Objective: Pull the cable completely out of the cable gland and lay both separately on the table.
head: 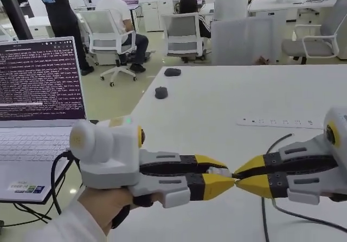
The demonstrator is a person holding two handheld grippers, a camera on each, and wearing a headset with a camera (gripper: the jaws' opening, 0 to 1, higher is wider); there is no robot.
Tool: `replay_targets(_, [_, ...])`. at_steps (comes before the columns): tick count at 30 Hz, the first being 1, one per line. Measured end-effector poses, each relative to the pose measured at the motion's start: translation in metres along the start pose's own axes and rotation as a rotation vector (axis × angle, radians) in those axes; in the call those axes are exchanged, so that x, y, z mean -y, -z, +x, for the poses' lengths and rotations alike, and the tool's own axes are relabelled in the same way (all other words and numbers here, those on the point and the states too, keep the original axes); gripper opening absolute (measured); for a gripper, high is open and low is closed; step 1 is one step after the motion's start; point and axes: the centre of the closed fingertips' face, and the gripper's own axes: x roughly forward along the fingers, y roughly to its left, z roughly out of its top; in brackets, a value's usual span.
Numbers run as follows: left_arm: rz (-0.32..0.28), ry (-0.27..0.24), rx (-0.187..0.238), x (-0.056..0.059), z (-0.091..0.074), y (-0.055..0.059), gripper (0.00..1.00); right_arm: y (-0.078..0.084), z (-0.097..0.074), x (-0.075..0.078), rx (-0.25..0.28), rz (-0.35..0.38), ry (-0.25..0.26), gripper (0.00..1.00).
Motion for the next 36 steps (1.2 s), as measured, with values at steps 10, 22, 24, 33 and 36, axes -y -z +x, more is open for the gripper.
replay_targets(10, [0.013,-0.009,0.002,0.001,0.002,0.0,0.16,0.002,-0.003,-0.001,-0.009,0.002,-0.006,0.04])
replay_targets(22, [-0.03,-0.052,0.043,-0.008,-0.02,-0.003,0.16,0.026,-0.009,0.012,-0.079,0.012,0.026,0.04])
replay_targets(24, [-0.036,-0.06,0.048,-0.01,-0.022,-0.002,0.16,0.031,-0.009,0.014,-0.081,0.019,0.031,0.04])
replay_targets(33, [-0.051,-0.112,0.076,-0.019,-0.035,-0.001,0.16,0.066,-0.009,0.029,-0.169,0.061,0.089,0.05])
replay_targets(36, [-0.065,-0.124,0.098,-0.022,-0.04,-0.002,0.16,0.082,-0.007,0.033,-0.199,0.07,0.1,0.05])
